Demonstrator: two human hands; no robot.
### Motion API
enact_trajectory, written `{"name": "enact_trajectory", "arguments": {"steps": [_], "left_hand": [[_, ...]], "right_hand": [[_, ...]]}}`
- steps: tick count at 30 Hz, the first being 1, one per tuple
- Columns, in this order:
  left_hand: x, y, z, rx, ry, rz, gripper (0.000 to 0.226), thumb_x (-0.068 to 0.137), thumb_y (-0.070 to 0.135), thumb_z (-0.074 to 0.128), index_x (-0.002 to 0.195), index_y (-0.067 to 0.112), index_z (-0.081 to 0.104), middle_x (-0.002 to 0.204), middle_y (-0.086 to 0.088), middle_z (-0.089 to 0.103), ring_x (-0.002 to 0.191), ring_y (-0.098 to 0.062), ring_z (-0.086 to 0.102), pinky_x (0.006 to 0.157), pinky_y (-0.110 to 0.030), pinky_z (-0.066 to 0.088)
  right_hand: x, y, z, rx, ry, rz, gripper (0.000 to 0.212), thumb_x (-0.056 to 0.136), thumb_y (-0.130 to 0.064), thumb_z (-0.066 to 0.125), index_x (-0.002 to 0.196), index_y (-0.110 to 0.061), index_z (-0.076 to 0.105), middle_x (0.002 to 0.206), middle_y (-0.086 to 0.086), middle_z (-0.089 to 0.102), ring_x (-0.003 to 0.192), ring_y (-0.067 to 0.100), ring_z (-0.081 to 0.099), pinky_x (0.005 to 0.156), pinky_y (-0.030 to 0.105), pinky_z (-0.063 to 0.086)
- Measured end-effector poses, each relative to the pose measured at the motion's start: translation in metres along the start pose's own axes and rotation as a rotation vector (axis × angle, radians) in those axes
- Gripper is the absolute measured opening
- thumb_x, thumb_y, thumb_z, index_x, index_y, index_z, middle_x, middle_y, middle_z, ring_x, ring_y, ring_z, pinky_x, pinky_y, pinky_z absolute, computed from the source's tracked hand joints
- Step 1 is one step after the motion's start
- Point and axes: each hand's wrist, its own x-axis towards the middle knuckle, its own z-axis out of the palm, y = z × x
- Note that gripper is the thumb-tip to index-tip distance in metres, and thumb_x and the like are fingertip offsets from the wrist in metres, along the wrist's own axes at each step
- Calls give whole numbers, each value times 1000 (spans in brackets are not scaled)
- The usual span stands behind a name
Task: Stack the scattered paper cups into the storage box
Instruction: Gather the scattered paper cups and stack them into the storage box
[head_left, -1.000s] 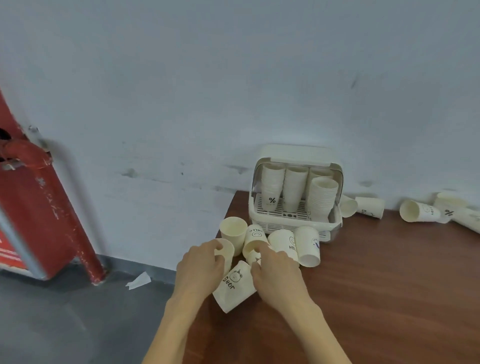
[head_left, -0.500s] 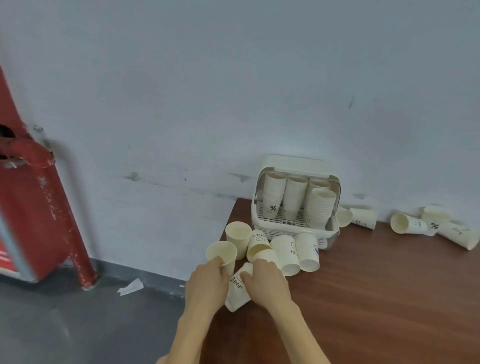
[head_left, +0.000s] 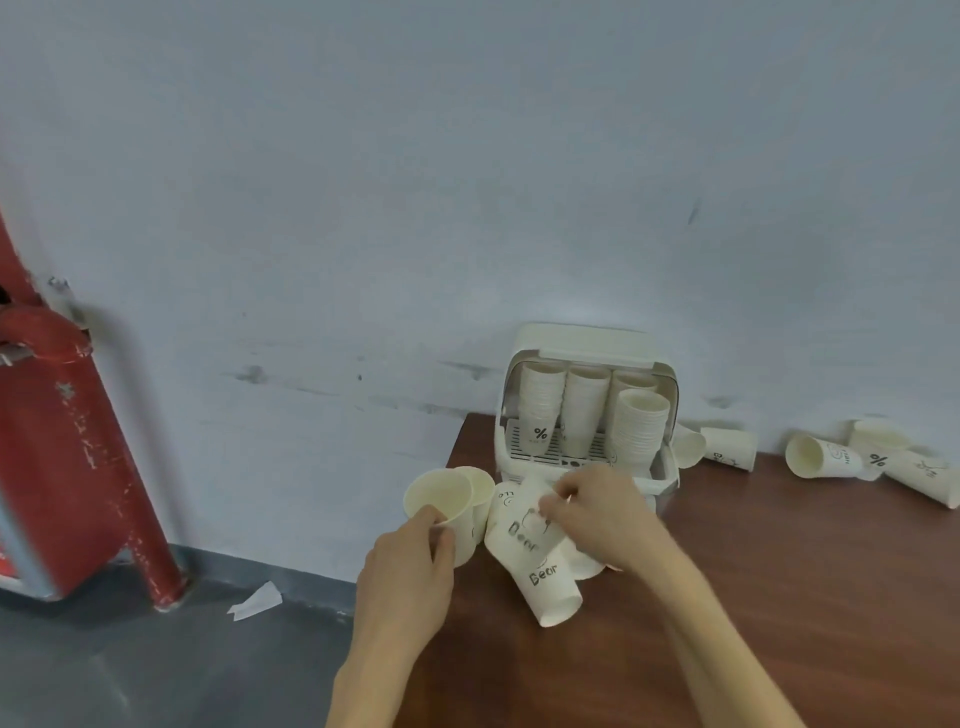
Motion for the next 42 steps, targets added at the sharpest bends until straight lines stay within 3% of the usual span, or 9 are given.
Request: {"name": "enact_trajectory", "arguments": {"steps": [5,9,13,19,23,28,34,38,42], "left_hand": [[5,16,7,-51,22,42,13,97,29,43,94,31,55,70,9,59,66,-13,54,62,-30,45],[1,21,17,-64,-31,13,7,97,33,45,93,37,49,72,14,61,70,-9,57,66,-24,47],[1,19,26,-48,-81,-9,6,96,36,44,92,41,44,74,18,59,76,-7,58,74,-23,49],[6,17,36,-64,-84,-66,9,97,35,45,93,40,39,80,16,65,76,-11,61,75,-26,50],[7,23,40,-105,-52,-57,18,96,33,48,86,43,38,69,18,60,71,-12,62,72,-29,52],[18,40,37,-106,-61,14,12,93,38,56,101,43,63,59,10,52,67,-11,54,70,-27,48],[86,62,44,-73,-66,129,20,92,38,59,108,37,70,90,14,61,89,-10,59,79,-32,50],[137,75,59,65,-95,146,20,93,33,54,96,22,70,93,0,65,90,-23,61,74,-35,51],[160,78,77,222,-148,122,28,98,33,44,91,12,60,99,-8,65,93,-30,62,77,-40,52]], "right_hand": [[66,25,-25,0,249,-49,24,90,-20,54,79,-5,69,68,10,66,67,27,62,57,32,45],[112,54,-6,-209,335,-50,27,97,-23,43,92,-7,64,84,12,65,81,30,60,62,34,45],[130,72,15,-363,284,-54,23,98,-21,41,98,-10,62,90,10,64,81,28,60,60,33,42],[134,89,44,-469,190,-50,19,96,-17,45,98,-9,62,96,11,65,87,29,63,61,31,38],[131,92,53,-529,165,-77,16,93,-12,46,101,-10,59,101,9,64,92,29,62,62,32,37],[125,94,56,-584,171,-134,20,90,-4,44,105,-9,57,104,9,61,95,29,60,66,33,36],[123,96,51,-570,133,-156,18,89,-3,47,104,-6,56,106,13,59,98,30,58,68,33,33],[126,97,49,-543,135,-131,20,89,-3,46,104,-6,58,107,12,60,99,30,59,71,33,38],[129,99,51,-534,133,-125,22,88,-1,44,104,-6,59,106,12,62,99,30,59,69,31,32]]}}
